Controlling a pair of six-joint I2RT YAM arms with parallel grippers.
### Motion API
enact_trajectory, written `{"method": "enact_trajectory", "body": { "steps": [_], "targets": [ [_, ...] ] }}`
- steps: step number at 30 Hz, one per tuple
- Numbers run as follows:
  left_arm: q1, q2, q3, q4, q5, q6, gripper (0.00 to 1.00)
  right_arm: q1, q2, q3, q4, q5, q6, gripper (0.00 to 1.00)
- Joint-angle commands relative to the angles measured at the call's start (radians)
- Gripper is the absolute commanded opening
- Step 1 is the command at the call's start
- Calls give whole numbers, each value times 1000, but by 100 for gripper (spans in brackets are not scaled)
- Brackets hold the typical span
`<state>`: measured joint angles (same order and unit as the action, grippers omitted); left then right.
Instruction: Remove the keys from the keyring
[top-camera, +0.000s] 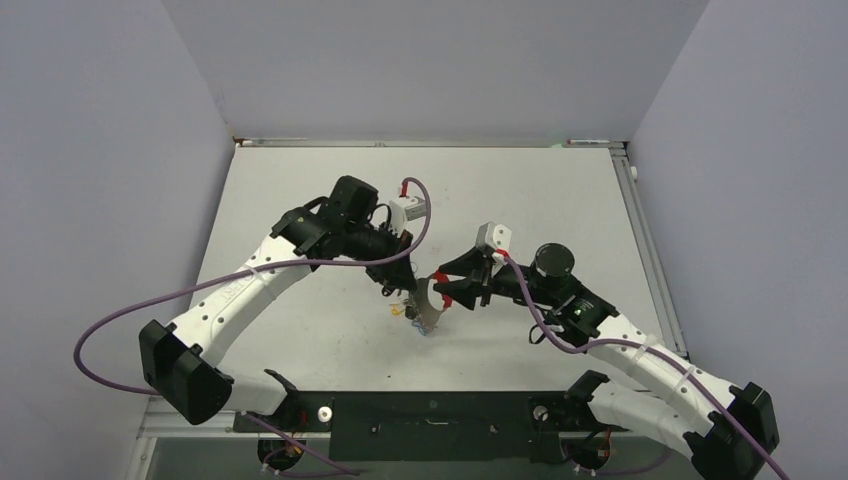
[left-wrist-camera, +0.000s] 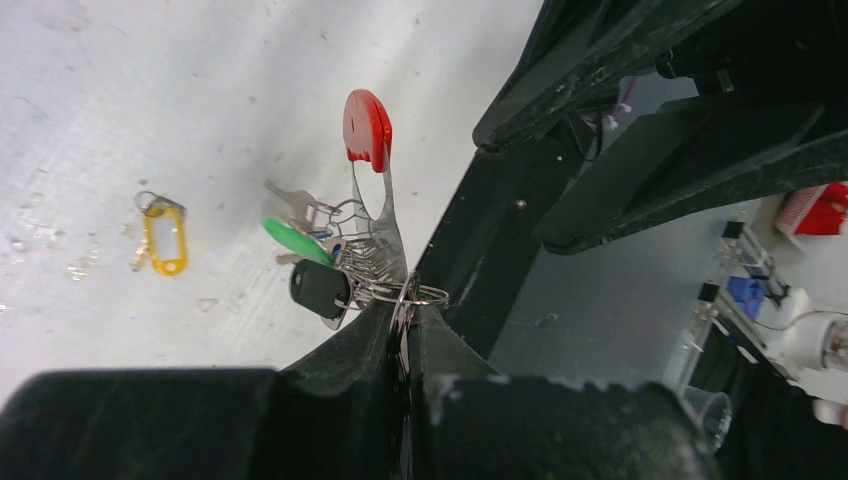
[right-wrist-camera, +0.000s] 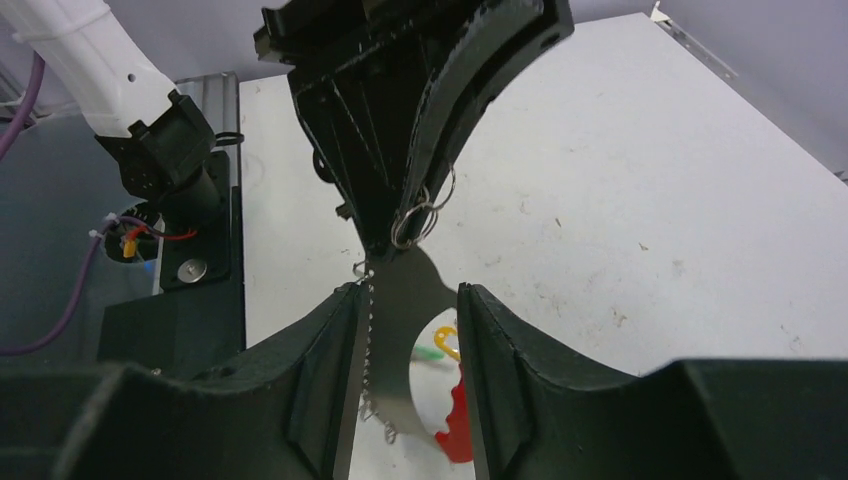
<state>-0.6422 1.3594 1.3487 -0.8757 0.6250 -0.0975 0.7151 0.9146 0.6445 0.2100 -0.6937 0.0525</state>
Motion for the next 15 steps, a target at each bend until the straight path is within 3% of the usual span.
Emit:
{"method": "enact_trajectory", "body": {
  "steps": [1, 15],
  "targets": [
    [-4, -43, -33, 72, 159, -66, 0, 27, 10, -14, 123, -23, -26, 39],
    [-27, -64, -93, 105, 142, -74, 0, 98, 45, -82, 269, -9, 72, 38]
  ]
}}
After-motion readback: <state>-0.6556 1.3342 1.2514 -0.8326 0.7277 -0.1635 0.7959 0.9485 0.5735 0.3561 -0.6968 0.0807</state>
